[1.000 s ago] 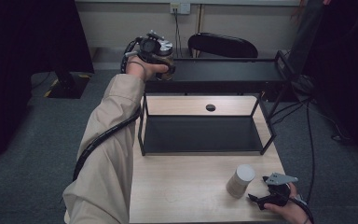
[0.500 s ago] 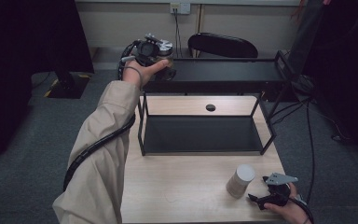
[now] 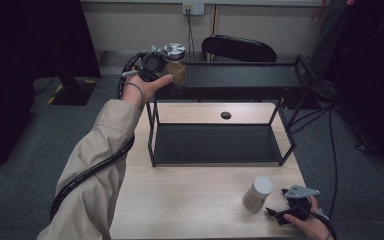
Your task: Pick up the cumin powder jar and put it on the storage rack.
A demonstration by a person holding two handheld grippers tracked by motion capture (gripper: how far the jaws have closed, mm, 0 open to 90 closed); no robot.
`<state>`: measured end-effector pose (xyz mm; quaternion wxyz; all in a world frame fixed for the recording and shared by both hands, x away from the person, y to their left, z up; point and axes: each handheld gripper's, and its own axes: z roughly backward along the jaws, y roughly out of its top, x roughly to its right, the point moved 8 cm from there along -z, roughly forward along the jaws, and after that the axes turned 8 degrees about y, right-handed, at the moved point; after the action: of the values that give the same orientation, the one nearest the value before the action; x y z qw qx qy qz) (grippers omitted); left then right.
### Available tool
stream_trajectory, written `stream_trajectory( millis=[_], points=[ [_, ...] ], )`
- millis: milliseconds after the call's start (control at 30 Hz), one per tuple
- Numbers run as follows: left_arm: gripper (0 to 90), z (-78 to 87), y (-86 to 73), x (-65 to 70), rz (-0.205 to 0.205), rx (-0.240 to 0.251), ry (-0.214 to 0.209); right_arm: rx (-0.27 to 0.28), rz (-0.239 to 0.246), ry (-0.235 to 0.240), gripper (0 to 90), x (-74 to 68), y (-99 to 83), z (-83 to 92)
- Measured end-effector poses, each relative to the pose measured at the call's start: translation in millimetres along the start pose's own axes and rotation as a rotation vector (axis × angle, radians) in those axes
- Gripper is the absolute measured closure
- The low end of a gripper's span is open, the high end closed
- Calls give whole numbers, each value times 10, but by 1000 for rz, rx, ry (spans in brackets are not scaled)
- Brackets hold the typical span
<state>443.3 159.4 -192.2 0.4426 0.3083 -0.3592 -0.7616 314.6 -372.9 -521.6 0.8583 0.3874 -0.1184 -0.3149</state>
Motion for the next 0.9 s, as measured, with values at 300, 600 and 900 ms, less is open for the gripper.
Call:
stream_trajectory(
  millis=[300, 600, 900],
  points=[
    [11, 64, -157, 58, -30, 5, -24, 0, 0, -1, 0, -1, 1, -1],
    [11, 106, -353, 76, -24, 18, -47, 0, -1, -1, 0, -1, 1, -1],
    [11, 155, -570, 69, -14, 31, -70, 0, -1, -1, 0, -1, 1, -1]
  ],
)
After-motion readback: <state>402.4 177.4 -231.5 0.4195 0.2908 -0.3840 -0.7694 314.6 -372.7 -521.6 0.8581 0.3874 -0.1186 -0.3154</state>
